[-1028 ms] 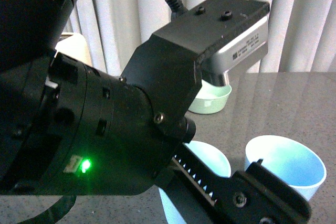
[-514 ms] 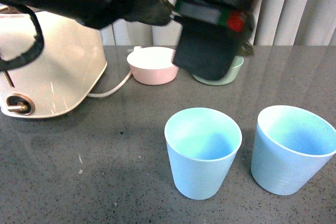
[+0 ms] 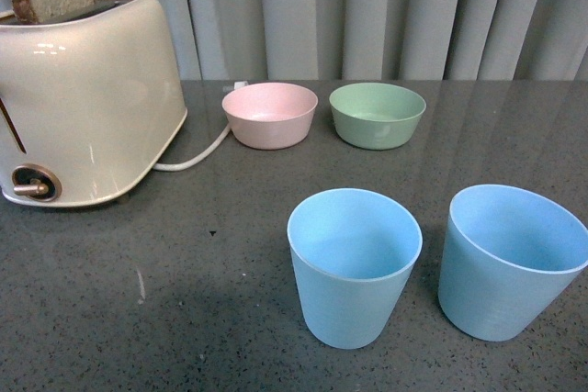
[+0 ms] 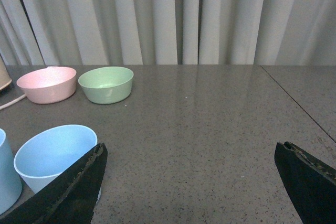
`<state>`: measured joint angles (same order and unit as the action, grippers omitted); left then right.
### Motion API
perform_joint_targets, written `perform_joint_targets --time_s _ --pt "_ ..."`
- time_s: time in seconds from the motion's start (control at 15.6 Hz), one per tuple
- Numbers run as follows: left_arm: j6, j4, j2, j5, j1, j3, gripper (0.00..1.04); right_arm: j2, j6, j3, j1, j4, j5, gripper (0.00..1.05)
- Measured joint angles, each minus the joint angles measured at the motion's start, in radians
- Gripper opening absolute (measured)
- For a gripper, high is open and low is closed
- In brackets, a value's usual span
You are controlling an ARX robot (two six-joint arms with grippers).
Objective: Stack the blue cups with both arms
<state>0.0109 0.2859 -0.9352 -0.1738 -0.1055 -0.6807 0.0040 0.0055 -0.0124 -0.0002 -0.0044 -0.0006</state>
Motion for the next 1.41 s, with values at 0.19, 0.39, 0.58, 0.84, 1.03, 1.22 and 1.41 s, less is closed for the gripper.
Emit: perform_joint_targets --time_s 0.19,0.39,0.58,0.84,1.03,1.22,1.41 --pt "-0.008 -0.023 0.237 0.188 0.116 0.245 0.60 0.000 0.000 0.000 0.000 0.000 0.000 0.98" --pt "-0.008 0.027 0.328 0.172 0.103 0.389 0.24 0.000 0.000 0.000 0.000 0.000 0.000 0.98" --pt "-0.010 0.039 0.406 0.174 0.103 0.481 0.02 0.000 0.000 0.000 0.000 0.000 0.000 0.98" --pt "-0.010 0.027 0.499 0.174 0.103 0.559 0.01 0.000 0.000 0.000 0.000 0.000 0.000 0.98" --pt "-0.010 -0.001 0.565 0.174 0.103 0.598 0.01 0.000 0.000 0.000 0.000 0.000 0.000 0.98" --pt "-0.010 -0.035 0.623 0.174 0.103 0.623 0.01 0.000 0.000 0.000 0.000 0.000 0.000 0.98" --pt "-0.010 -0.071 0.678 0.174 0.103 0.639 0.01 0.000 0.000 0.000 0.000 0.000 0.000 0.98"
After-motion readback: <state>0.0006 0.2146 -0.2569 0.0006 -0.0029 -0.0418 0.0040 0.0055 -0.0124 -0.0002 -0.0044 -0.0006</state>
